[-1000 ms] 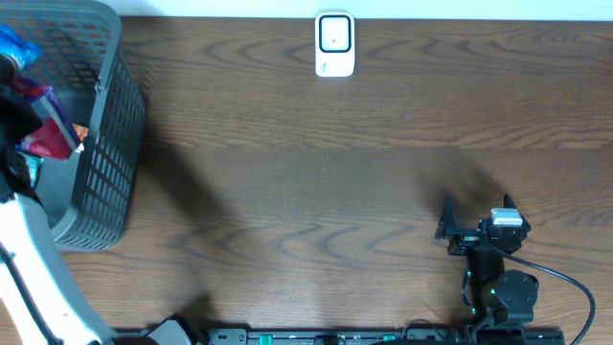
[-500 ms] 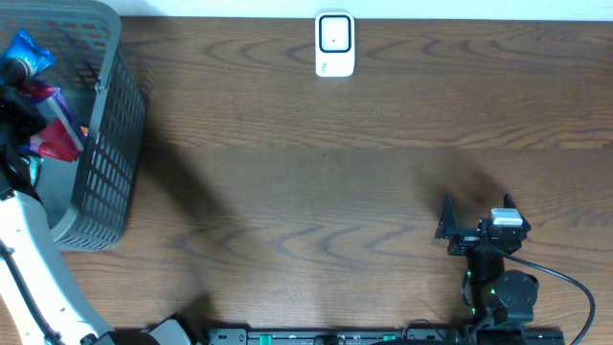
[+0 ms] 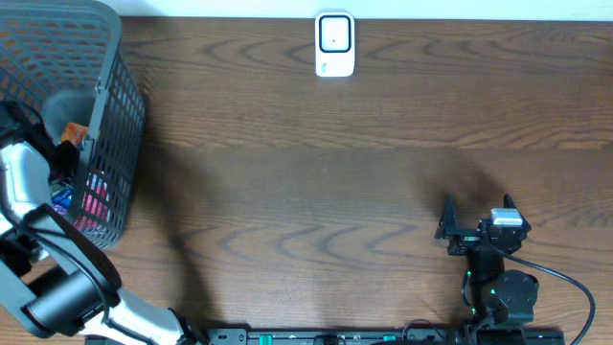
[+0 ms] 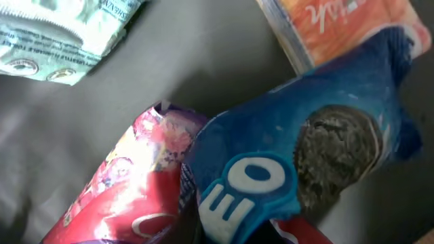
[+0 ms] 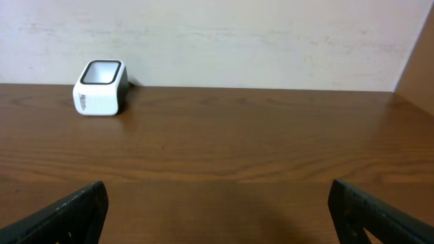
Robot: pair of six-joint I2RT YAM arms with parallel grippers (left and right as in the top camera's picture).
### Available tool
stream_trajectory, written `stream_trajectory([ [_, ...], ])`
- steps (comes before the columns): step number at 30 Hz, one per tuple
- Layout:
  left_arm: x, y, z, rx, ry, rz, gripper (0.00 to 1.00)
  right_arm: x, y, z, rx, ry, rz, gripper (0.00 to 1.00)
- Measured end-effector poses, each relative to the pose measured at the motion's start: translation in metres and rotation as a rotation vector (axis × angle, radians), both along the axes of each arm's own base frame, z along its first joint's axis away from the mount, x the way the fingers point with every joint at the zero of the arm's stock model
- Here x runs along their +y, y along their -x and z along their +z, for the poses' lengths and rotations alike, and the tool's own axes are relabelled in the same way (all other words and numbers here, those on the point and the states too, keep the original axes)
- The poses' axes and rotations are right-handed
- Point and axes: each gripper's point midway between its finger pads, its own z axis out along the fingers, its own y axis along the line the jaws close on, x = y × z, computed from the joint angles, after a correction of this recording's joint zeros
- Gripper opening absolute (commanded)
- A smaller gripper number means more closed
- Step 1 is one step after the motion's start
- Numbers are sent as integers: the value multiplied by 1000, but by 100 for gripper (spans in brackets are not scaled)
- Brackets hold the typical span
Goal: Scan the item barcode
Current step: 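Grasp the blue Oreo pack with the left gripper and lift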
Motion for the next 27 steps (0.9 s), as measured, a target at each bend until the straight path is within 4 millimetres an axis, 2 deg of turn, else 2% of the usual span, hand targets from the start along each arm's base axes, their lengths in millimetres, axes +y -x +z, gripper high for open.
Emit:
stream_trajectory([
  [11,4,-6,10,-39,-29,7,23,0,0,0,0,0,0,99],
  [15,5,-6,13,-47,-35,7,8,0,0,0,0,0,0,99],
  [24,8,-11,16,-69,-47,15,7,0,0,0,0,0,0,99],
  [27,11,-14,26,-98,-68,17,7,0,0,0,0,0,0,99],
])
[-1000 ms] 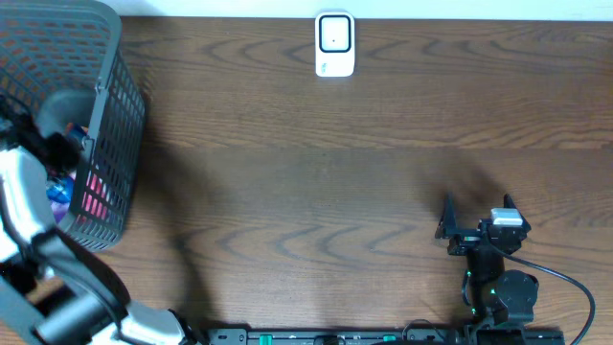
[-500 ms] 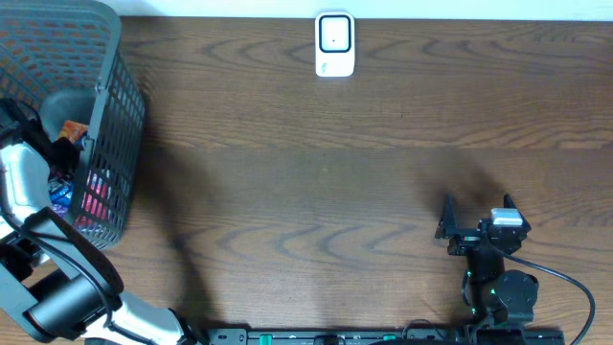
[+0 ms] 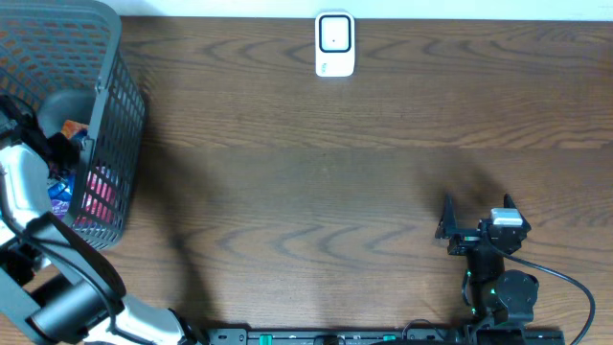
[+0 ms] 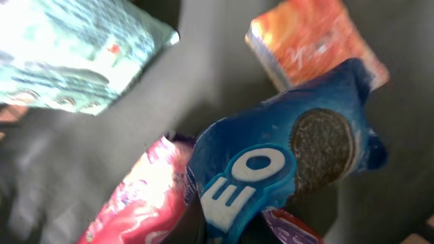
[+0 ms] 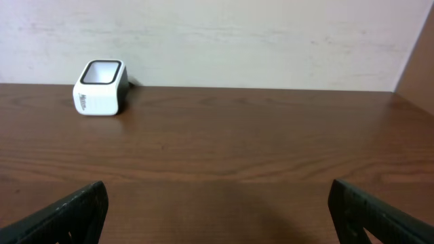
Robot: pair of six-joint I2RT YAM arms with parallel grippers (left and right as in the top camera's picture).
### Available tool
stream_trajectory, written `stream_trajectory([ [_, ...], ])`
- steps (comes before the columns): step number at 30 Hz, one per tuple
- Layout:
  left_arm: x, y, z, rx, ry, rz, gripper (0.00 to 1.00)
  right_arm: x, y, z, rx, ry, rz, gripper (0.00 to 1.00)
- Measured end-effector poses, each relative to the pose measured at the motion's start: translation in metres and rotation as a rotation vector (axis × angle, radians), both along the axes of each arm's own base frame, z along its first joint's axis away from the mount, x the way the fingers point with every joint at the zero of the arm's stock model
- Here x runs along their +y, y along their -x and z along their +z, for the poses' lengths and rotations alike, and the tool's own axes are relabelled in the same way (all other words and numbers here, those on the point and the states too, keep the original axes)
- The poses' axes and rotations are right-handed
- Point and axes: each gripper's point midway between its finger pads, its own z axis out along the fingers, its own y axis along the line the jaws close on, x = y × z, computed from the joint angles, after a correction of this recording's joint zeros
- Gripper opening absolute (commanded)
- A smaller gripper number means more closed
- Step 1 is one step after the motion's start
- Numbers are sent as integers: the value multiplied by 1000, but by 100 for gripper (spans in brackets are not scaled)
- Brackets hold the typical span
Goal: Scan the item barcode
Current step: 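Grasp the blue Oreo pack with the left gripper and lift, then carry the Oreo pack to the scanner and drop it on table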
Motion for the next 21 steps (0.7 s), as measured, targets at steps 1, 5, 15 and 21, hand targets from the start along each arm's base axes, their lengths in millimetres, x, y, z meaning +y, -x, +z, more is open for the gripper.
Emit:
stream_trajectory([
  [1,1,-3,9,-27,-16,-1,7,0,0,0,0,0,0,99],
  [5,6,-15,108,-282,-172,-3,7,0,0,0,0,0,0,99],
  [15,-83,8,335,-1041,-134,-5,7,0,0,0,0,0,0,99],
  [21,-248,-33,360,-1159,242,-483,7,0,0,0,0,0,0,99],
])
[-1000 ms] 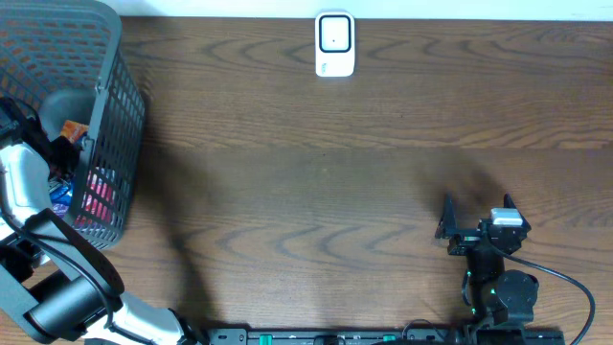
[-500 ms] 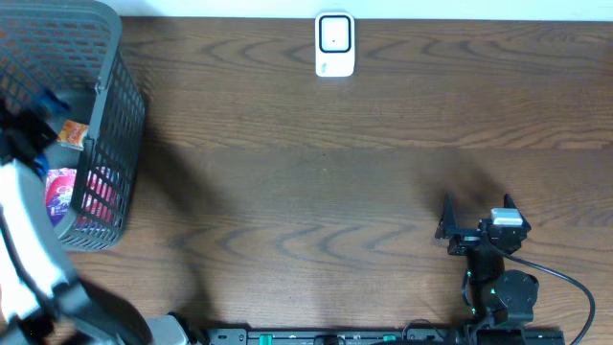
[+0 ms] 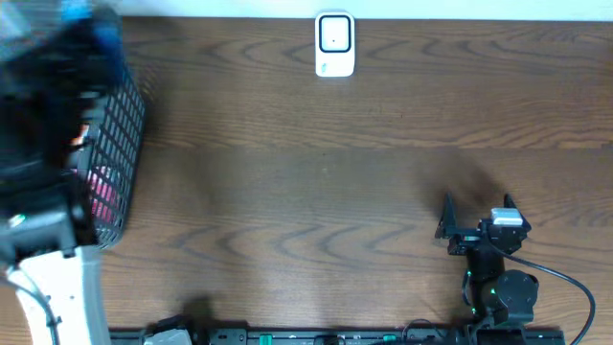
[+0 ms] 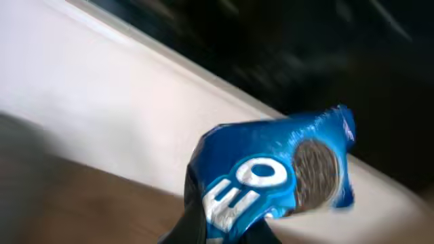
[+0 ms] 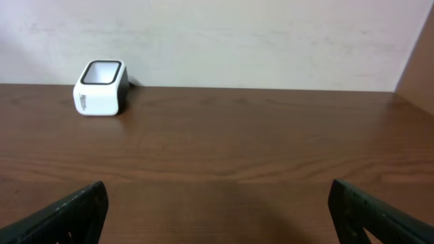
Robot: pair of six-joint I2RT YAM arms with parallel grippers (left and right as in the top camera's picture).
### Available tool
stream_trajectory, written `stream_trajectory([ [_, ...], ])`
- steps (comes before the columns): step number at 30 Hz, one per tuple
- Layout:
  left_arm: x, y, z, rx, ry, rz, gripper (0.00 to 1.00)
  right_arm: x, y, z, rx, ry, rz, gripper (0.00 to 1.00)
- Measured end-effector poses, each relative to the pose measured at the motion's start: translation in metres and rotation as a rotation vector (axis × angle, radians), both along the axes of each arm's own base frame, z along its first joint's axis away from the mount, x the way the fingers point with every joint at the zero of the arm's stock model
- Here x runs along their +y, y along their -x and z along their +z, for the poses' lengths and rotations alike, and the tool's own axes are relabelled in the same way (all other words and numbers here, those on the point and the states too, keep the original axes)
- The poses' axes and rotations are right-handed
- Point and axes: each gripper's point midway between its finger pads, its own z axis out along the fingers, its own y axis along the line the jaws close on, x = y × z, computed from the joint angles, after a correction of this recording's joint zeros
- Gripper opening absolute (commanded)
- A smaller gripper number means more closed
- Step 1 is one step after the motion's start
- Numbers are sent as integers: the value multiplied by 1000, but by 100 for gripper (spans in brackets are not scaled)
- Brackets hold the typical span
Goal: Scan the item barcode
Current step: 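Carry the Oreo pack to the scanner and drop it on table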
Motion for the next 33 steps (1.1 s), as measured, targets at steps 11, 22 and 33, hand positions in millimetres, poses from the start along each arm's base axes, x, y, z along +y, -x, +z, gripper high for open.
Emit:
stream_trajectory([
  [11,-232,-50,-166,384,-83,-578,7,0,0,0,0,0,1,99],
  [22,-354,-55,-334,527,-228,-792,8,0,0,0,0,0,1,99],
  [33,-397,-45,-364,469,-244,-867,100,0,0,0,0,0,2,99],
])
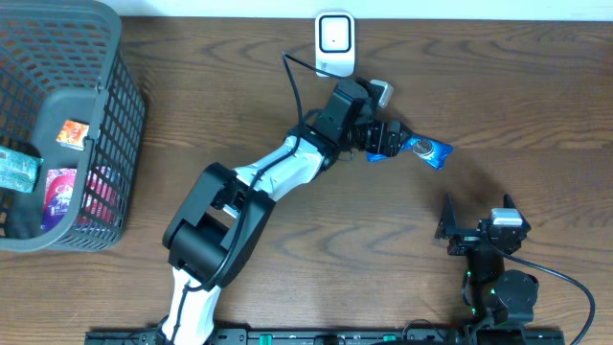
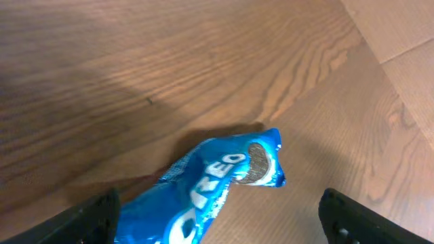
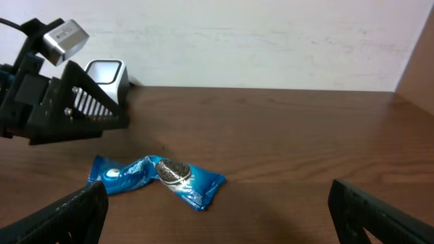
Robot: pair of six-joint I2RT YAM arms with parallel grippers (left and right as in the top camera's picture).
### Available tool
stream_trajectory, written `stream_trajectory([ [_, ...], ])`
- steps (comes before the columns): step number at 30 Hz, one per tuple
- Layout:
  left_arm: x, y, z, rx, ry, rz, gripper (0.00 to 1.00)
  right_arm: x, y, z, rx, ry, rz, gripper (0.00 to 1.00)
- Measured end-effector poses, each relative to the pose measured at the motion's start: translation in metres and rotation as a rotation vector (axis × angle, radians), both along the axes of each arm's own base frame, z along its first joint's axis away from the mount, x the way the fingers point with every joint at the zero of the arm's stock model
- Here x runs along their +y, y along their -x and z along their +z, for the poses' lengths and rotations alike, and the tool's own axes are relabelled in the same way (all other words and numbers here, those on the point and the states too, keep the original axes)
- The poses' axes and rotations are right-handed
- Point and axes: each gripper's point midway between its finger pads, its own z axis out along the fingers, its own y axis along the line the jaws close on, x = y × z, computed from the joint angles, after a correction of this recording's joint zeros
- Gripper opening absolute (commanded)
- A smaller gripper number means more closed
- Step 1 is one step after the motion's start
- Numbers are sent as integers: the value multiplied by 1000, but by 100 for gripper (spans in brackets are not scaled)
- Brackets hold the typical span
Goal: Scan the item barcode
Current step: 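Carry the Oreo pack to the scanner and drop it on table, then return the left gripper into the basket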
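A blue Oreo pack [image 1: 414, 147] lies flat on the wooden table, in front of and to the right of the white barcode scanner [image 1: 334, 43]. My left gripper [image 1: 381, 137] stands open over the pack's left end; its fingers [image 2: 91, 218] straddle the pack [image 2: 224, 173] without gripping it. From the right wrist the pack [image 3: 157, 176] shows its cookie picture, and the left gripper [image 3: 64, 102] partly hides the scanner [image 3: 105, 71]. My right gripper [image 3: 218, 196] is open and empty near the table's front edge [image 1: 477, 205].
A dark mesh basket [image 1: 120, 115] stands at the far left. It holds an orange packet [image 1: 72, 131], a green-white packet [image 1: 14, 171] and a pink-purple packet [image 1: 62, 192]. A pale wall runs behind the scanner.
My left gripper was shut on the Oreo pack, raised near the basket in a blur. Now it is at mid-table by the scanner, open, with the pack lying on the wood. The right arm is unchanged.
My left gripper was down in the basket, shut on the Oreo pack among other packets. It then held the pack a little higher, then up outside the basket. Now the pack lies released on the table near the scanner. The right gripper stayed open in place throughout.
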Motion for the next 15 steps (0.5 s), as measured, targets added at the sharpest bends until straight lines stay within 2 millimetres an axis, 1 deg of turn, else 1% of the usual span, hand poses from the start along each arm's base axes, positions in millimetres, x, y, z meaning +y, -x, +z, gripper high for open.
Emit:
stream_trajectory([
  [1,4,-3,3,-8,1,7,99,0,0,0,0,0,0,99],
  [2,13,-11,11,-15,7,28,99,0,0,0,0,0,0,99],
  [4,31,-23,35,-43,25,67,98,0,0,0,0,0,0,99],
  [5,47,-33,62,-84,50,102,98,0,0,0,0,0,0,99],
  [7,86,-45,117,-152,86,172,98,0,0,0,0,0,0,99],
  [8,117,-50,159,-215,115,227,98,0,0,0,0,0,0,99],
  [9,136,-50,180,-242,122,259,98,0,0,0,0,0,1,99],
  [11,194,-46,230,-319,129,357,98,0,0,0,0,0,0,99],
  [13,244,-40,261,-373,120,450,98,0,0,0,0,0,0,99],
  [14,276,-36,278,-410,116,513,98,0,0,0,0,0,0,99],
  [15,308,-32,288,-425,102,582,98,0,0,0,0,0,0,99],
])
